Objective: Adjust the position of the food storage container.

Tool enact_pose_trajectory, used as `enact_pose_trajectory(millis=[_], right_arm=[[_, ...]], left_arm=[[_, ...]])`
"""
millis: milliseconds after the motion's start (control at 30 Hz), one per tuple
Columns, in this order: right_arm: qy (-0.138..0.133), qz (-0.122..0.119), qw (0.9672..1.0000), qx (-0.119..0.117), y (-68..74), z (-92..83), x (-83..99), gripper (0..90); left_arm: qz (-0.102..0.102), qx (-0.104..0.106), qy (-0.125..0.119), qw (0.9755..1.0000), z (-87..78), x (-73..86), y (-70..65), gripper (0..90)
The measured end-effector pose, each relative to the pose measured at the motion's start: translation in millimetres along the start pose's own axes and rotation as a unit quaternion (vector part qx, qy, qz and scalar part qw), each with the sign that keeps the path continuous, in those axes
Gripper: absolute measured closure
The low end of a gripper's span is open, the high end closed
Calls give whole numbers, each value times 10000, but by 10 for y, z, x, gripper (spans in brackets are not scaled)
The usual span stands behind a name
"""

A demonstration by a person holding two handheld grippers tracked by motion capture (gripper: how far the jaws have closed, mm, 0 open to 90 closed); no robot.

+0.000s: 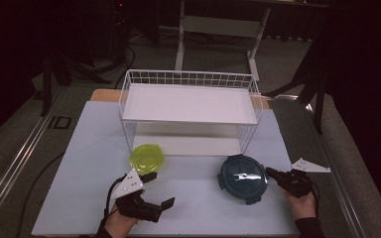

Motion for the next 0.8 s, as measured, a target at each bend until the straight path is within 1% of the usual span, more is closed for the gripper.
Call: enact_pose_trajectory(millis=[67,167,200,233,367,400,500,567,600,733,767,800], right_arm=[[7,-5,10000,-68,35,11,-2,900],[29,-97,9998,-145,109,37,-15,900],[29,-97,9998,-145,109,37,-15,900],[52,-140,9997,-191,155,53,-24,900],[86,-153,9994,-301,235,70,-27,900],[86,-153,9994,-301,235,70,-27,900],[113,-184,9990,-390,312,95,-36,900],[114,-197,9989,-416,329,104,-39,900],[133,-220,9986,-467,370,119,-46,900],[146,-257,9981,-535,426,136,-53,900],[155,-275,9977,-597,458,139,-52,900],[156,-295,9976,-612,474,139,-51,900]], left_arm=[[5,-3,10,10000,1,-3,-2,5],[-4,11,5,10000,-1,-4,-1,5],[-4,11,5,10000,-1,-4,-1,5],[-13,40,7,10000,1,-1,-3,5],[12,75,38,10000,15,4,-12,5],[12,75,38,10000,15,4,-12,5],[-1,110,56,9999,33,8,-18,5],[-1,120,63,9999,36,8,-20,5],[1,150,87,9999,43,9,-25,5],[12,152,96,9998,53,6,-27,5],[21,160,104,9998,57,3,-30,5],[37,162,112,9998,60,1,-32,5]])
Point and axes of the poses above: each handheld gripper's, and its own axes: z roughly forward along the jaws, x roughly out of its underside, y roughly to its left, the point moved 4 cm from there along z, roughly forward along the jaws, and after that the axes turned 11 degrees about x, right-handed, at the moved point
